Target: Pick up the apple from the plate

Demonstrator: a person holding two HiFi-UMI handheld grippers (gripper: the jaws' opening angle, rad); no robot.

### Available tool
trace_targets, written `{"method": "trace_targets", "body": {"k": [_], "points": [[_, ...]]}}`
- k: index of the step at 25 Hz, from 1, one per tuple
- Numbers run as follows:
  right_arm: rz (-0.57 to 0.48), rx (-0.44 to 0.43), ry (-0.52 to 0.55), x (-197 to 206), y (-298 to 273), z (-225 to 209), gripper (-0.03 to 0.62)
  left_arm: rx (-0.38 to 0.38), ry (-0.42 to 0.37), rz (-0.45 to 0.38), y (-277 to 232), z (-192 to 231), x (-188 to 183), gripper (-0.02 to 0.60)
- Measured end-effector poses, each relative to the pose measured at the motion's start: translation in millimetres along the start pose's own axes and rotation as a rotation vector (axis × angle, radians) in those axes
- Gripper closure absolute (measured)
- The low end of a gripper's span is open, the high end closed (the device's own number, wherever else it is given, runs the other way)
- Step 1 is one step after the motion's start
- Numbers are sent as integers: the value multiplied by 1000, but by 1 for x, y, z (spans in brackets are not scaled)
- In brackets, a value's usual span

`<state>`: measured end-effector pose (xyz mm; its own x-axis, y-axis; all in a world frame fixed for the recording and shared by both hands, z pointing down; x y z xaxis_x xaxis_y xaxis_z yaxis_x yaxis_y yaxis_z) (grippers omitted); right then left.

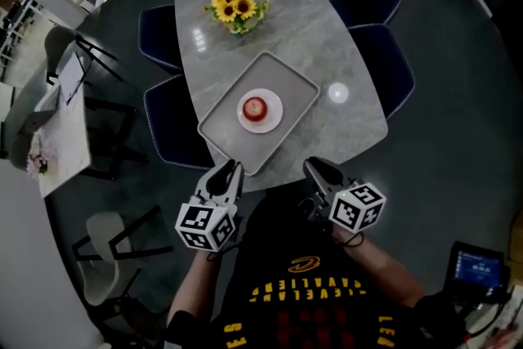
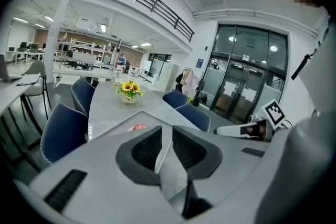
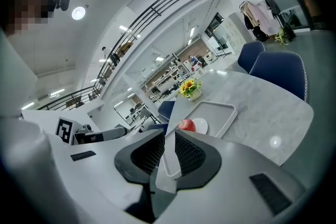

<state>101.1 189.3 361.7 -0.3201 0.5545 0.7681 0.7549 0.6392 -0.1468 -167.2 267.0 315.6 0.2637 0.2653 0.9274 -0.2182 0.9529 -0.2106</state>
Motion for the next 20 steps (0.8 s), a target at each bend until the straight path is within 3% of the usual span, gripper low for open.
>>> {"method": "trace_targets", "body": {"k": [3, 5, 7, 10, 20], "points": [[11, 21, 8, -2, -22, -11, 543, 7, 13, 46, -25, 20, 5, 528], [8, 38, 32, -5, -37, -11, 542, 9, 16, 70, -39, 36, 5, 485], [9, 52, 60, -8, -52, -11, 490, 9, 27, 89, -51, 53, 3, 468], [33, 70, 79, -9, -75, -16, 490, 10, 73, 128, -73, 79, 6, 468], [144, 159, -1, 10, -138, -49, 490, -20, 186, 312, -136, 145, 32, 468]]}}
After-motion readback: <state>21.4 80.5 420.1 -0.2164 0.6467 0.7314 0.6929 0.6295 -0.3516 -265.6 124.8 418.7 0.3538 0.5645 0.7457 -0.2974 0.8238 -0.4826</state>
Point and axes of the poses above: the fingertips, and each gripper's own axes: y backward along the fingers, z to its left, x out of its underside, the point moved 10 cm from there along y, backward along the fingers, and after that the axes turned 14 degrees about -z, right-handed, at the moved point
